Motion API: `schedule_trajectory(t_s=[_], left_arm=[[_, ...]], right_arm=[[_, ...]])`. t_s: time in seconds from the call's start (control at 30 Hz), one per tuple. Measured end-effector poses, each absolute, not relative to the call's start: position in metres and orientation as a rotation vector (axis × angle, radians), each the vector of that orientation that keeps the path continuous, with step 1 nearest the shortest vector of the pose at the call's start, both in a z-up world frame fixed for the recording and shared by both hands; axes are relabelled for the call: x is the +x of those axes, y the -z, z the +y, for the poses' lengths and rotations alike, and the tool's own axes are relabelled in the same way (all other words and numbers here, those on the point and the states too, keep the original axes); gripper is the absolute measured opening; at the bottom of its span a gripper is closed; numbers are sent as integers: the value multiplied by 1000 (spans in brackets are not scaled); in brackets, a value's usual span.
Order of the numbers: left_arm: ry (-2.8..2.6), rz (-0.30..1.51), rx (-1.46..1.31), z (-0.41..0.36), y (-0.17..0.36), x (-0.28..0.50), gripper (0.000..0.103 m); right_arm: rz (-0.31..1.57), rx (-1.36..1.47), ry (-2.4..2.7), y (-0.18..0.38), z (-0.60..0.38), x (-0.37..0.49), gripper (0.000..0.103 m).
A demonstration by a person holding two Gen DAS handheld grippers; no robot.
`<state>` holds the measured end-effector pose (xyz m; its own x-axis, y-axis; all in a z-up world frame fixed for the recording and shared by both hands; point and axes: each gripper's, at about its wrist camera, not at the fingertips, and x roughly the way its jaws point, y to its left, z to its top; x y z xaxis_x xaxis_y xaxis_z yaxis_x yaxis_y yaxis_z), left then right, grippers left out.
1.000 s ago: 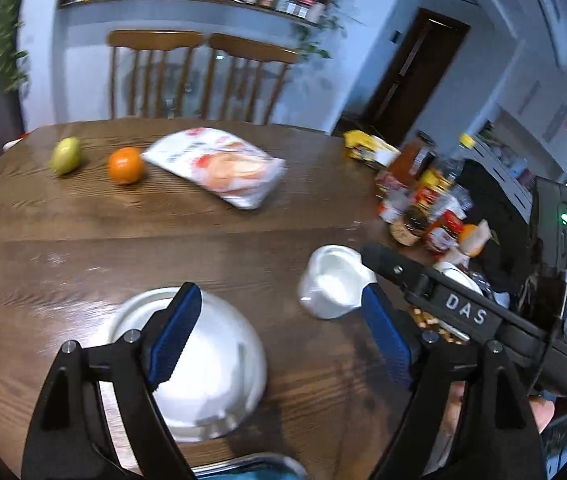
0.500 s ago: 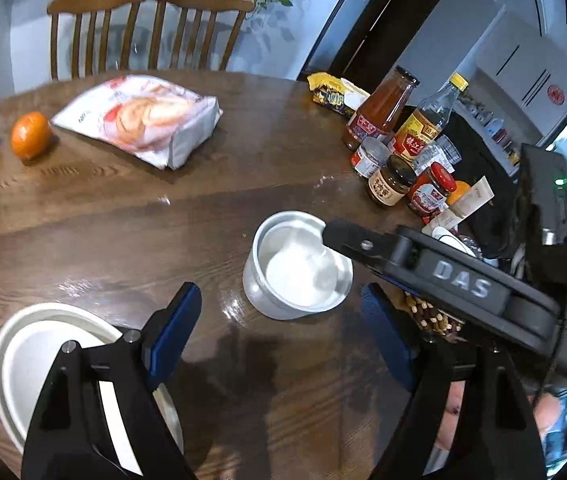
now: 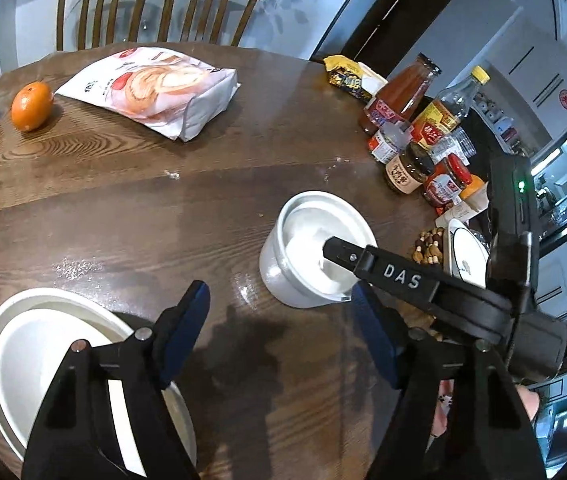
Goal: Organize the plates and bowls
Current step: 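Move both grippers to the small white cup and straddle its rim, then close both grippers on the small white cup's rim and lift it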
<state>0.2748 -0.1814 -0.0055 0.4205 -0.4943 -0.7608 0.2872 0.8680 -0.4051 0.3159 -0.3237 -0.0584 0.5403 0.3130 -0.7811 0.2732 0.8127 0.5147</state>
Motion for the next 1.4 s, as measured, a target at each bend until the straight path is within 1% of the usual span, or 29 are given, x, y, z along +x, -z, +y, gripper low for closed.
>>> schedule_trajectory(t_s=[0.07, 0.27, 0.57, 0.73, 0.83, 0.87, 0.93, 1.3, 1.37, 1.4], left_arm=[[491, 1031, -241, -178, 4, 275, 72], [484, 1035, -254, -173, 1, 276, 72], [476, 1057, -247, -172, 3, 273, 72], [469, 1086, -231, -179, 11, 274, 72], [473, 1082, -213, -183, 12, 272, 72], [475, 1077, -209, -183, 12, 271, 72], [478, 1076, -200, -185, 13, 271, 72], [509, 1104, -166, -196, 23, 270, 71], [520, 1114, -158, -199, 25, 269, 67], [528, 1124, -152, -201, 27, 269, 67]], right_arm=[[1030, 627, -11, 61, -320, 317, 25], [1027, 556, -23, 65, -311, 309, 25], [1053, 557, -104, 67, -308, 286, 25], [1055, 639, -117, 66, -318, 281, 25], [1021, 655, -96, 61, -324, 276, 25], [1014, 662, -87, 60, -325, 275, 28], [1001, 683, -83, 60, -329, 273, 29], [887, 829, -156, 50, -344, 266, 29], [882, 866, -197, 51, -345, 267, 29], [882, 879, -216, 51, -344, 267, 32]])
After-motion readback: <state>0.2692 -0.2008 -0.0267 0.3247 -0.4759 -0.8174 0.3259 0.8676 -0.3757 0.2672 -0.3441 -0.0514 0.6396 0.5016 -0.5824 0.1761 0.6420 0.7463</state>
